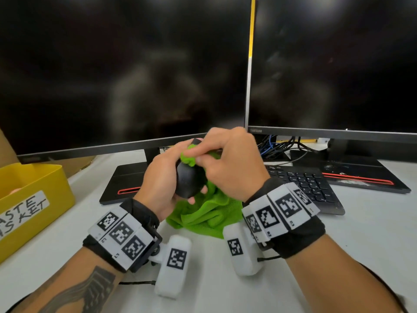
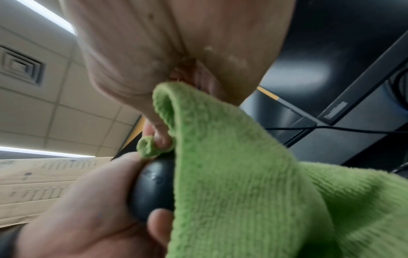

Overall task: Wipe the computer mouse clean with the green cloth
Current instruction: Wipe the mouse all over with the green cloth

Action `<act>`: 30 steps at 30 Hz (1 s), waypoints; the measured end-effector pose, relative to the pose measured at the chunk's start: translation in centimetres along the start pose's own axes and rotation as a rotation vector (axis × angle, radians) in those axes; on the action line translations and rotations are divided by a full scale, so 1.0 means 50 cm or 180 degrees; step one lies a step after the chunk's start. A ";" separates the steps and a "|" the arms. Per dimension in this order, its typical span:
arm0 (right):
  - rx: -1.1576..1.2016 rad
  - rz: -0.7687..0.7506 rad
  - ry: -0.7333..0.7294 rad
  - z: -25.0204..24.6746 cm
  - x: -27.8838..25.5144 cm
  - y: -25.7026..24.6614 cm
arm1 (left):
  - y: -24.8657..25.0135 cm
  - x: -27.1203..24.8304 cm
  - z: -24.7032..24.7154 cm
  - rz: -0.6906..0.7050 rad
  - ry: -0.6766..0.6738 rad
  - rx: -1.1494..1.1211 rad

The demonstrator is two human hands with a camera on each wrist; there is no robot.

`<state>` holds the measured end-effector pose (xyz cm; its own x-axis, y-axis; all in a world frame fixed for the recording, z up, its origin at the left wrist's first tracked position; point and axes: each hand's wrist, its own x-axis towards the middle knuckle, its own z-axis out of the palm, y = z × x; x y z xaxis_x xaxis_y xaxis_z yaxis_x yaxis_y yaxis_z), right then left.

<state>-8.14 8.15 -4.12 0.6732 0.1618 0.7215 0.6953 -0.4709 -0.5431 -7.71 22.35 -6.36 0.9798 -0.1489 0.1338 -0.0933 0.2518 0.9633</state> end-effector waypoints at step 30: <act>0.0073 0.0402 0.0720 -0.024 0.014 0.042 | 0.013 -0.010 -0.012 0.0048 -0.0380 -0.0067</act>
<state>-6.50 6.24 -4.25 0.6833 -0.0963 0.7238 0.6166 -0.4548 -0.6426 -8.17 23.16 -5.96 0.9501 -0.2575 0.1761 -0.1028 0.2746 0.9560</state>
